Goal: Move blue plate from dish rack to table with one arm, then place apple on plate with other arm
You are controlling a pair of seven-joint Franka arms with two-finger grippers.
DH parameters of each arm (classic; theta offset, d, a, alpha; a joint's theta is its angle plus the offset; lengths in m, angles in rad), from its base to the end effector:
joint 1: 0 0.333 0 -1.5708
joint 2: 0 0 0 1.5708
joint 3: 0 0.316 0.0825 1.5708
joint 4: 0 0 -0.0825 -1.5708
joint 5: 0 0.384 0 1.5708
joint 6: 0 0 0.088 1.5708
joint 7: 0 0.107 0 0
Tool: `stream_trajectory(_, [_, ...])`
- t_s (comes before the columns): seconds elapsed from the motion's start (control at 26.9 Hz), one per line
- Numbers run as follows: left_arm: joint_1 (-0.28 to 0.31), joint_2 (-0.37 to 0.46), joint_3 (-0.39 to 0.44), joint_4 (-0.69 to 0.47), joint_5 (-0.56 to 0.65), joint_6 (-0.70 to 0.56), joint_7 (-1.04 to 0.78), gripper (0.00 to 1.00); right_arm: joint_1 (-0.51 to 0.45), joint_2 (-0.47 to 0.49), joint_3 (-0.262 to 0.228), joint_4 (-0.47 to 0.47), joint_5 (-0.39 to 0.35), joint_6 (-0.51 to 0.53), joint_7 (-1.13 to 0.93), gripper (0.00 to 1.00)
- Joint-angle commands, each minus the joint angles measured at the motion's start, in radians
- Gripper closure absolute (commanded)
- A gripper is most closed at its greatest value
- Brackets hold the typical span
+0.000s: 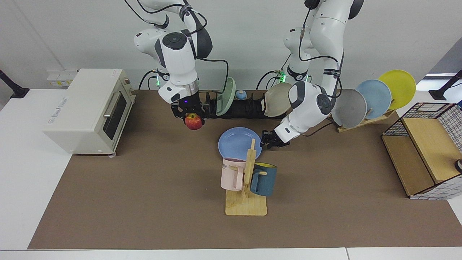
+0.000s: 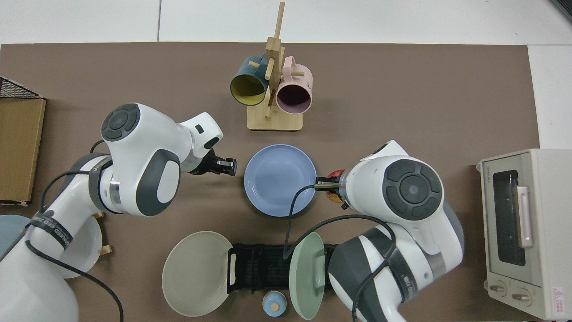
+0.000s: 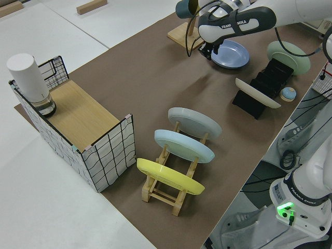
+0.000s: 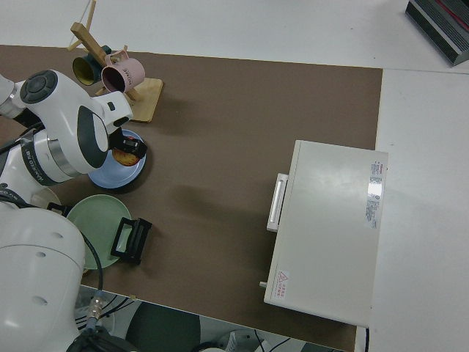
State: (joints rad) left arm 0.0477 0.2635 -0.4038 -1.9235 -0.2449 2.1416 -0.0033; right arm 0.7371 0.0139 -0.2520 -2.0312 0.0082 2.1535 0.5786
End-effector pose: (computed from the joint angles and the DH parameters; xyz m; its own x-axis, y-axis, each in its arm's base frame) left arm 0.5685 -0.2108 0.3654 0.9759 -0.2116 -0.0526 -0.1868 -0.9359 0.2987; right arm 0.4996 0.2642 0.4492 0.9910 -0.0997 0.0888 -0.0943 -0.9936 -0.0626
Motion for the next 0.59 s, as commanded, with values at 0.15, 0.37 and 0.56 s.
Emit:
stream_trajectory(0.15, [0.018,-0.085,0.023,0.107,0.22,-0.198,-0.046,0.36,0.039,0.101,-0.004,0.029,0.025,0.155,0.003,1.0])
stream_trajectory(0.37, [0.018,-0.174,0.049,0.129,0.291,-0.241,-0.043,0.0,0.096,0.239,-0.003,0.146,0.053,0.18,-0.078,1.0])
stream_trajectory(0.56, [0.018,-0.227,0.065,0.185,0.292,-0.39,-0.032,0.0,0.133,0.3,-0.003,0.158,0.055,0.236,-0.086,1.0])
